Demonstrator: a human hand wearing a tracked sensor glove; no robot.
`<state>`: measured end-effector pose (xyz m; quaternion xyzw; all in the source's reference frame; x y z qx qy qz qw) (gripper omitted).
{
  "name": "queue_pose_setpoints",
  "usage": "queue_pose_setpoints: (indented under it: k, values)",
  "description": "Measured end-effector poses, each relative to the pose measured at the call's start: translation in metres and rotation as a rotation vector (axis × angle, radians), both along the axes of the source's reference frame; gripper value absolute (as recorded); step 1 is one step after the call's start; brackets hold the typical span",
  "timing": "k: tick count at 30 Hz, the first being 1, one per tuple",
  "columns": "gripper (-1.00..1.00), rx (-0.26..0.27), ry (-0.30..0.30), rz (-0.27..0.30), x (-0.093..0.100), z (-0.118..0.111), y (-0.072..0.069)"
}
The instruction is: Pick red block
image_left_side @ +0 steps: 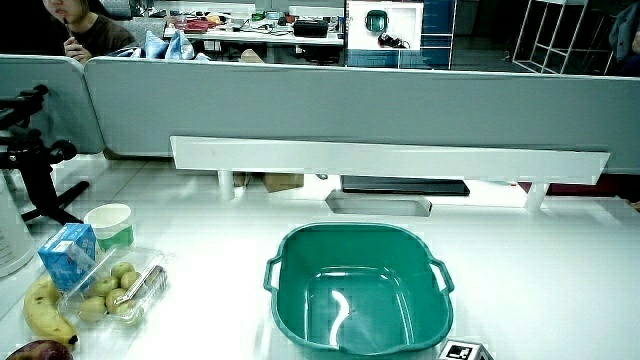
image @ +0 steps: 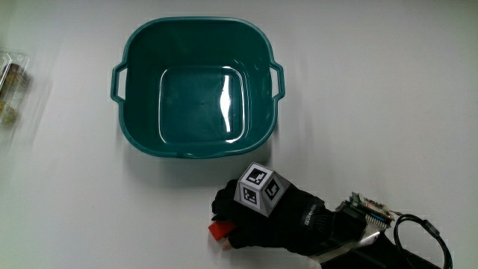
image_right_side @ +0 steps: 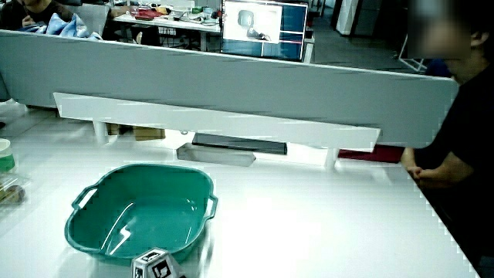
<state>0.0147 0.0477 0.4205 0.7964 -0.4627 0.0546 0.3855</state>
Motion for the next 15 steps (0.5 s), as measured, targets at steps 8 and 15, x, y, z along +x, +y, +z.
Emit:
queue_pose_setpoints:
  k: [8, 15]
  values:
    - [0.88, -0.004, -0.016, -0.012, -0.0016, -0.0022, 0.0002]
    - [1.00, -0.004, -0.033, -0.015, -0.0003, -0.0076, 0.0016]
